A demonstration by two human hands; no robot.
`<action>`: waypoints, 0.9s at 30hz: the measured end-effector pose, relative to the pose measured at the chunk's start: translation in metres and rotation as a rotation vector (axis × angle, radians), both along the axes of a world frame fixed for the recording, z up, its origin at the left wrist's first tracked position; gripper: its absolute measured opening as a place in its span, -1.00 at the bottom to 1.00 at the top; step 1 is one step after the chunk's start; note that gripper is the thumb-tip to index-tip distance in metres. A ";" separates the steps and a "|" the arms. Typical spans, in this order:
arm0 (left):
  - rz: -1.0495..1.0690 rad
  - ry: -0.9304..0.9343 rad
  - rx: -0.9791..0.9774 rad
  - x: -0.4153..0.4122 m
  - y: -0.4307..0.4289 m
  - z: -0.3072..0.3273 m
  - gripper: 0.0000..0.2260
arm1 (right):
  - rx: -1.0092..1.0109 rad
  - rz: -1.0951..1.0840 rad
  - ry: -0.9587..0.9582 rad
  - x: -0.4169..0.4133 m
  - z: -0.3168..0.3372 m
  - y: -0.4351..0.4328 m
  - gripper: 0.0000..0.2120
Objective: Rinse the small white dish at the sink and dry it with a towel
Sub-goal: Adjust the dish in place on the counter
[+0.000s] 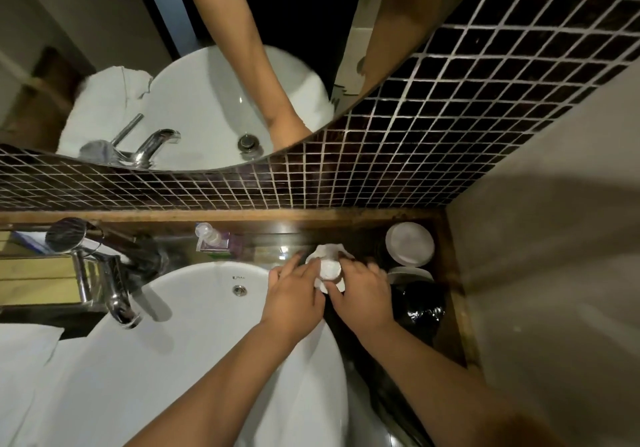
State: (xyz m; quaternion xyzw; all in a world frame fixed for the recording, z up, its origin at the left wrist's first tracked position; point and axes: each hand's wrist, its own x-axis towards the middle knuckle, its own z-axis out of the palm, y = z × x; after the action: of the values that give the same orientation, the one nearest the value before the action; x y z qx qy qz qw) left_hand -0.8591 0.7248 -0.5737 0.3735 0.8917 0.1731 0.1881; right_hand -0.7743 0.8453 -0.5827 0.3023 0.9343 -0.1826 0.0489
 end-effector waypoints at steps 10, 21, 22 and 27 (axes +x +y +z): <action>-0.037 -0.034 0.072 0.000 0.000 -0.004 -0.47 | 0.020 0.020 -0.098 -0.004 -0.001 0.004 -0.44; -0.038 -0.022 0.071 -0.001 0.000 -0.015 -0.40 | 0.011 0.034 -0.087 -0.006 0.002 0.002 -0.43; -0.040 -0.021 0.075 -0.001 0.000 -0.016 -0.41 | 0.006 0.027 -0.082 -0.007 0.003 0.002 -0.43; -0.010 -0.045 0.127 -0.002 -0.004 -0.018 -0.45 | 0.004 0.013 -0.088 -0.005 0.002 0.000 -0.51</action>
State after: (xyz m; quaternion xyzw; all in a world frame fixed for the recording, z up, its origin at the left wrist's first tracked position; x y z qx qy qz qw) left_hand -0.8614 0.7206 -0.5915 0.3849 0.8727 0.2368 0.1848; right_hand -0.7798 0.8456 -0.5803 0.3042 0.9335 -0.1669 0.0906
